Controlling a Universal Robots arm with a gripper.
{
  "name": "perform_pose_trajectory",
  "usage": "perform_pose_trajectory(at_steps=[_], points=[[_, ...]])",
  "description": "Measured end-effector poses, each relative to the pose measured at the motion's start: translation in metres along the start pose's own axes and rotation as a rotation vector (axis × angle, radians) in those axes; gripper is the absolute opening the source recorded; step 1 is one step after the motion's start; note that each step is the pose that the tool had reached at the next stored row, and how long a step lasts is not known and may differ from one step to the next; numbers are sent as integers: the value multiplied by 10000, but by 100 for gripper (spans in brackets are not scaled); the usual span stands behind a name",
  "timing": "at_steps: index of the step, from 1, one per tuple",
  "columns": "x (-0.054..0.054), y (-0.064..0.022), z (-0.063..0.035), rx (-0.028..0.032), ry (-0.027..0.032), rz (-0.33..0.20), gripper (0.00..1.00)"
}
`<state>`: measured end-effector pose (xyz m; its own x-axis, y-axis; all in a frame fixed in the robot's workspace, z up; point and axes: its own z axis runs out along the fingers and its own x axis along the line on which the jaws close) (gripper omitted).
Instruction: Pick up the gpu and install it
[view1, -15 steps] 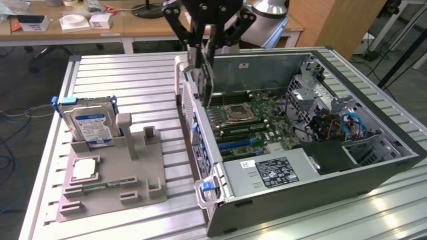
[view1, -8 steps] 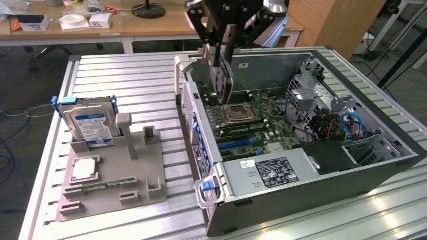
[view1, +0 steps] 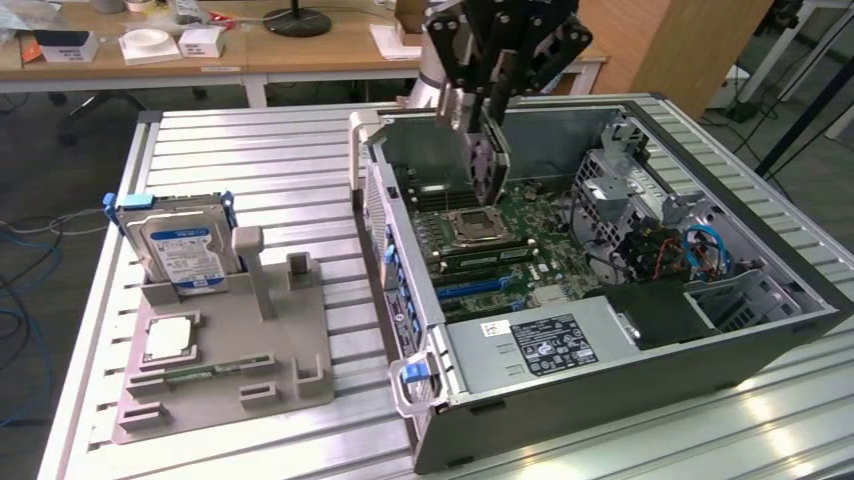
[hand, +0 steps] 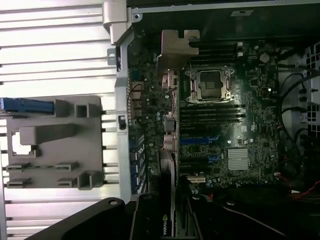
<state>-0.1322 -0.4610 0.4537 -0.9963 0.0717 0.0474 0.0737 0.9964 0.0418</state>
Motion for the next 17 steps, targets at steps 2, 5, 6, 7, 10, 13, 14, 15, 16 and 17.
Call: perform_pose_trajectory(at_steps=[2, 5, 6, 7, 10, 13, 14, 15, 16, 17], points=[[-88, 7, -3, 0, 8, 1, 26], [-226, 17, -9, 1, 18, -3, 26], [-271, 21, -11, -1, 20, -3, 26], [-316, 24, -13, -1, 22, -5, 26], [-453, 34, -17, -3, 28, -13, 26], [-566, 42, -22, -16, 35, -68, 26], [-575, 42, -22, -21, 37, -142, 26], [-585, 43, -23, -23, 41, -223, 26], [-595, 44, -23, -27, 45, -299, 26], [-604, 45, -24, -31, 49, -377, 26]])
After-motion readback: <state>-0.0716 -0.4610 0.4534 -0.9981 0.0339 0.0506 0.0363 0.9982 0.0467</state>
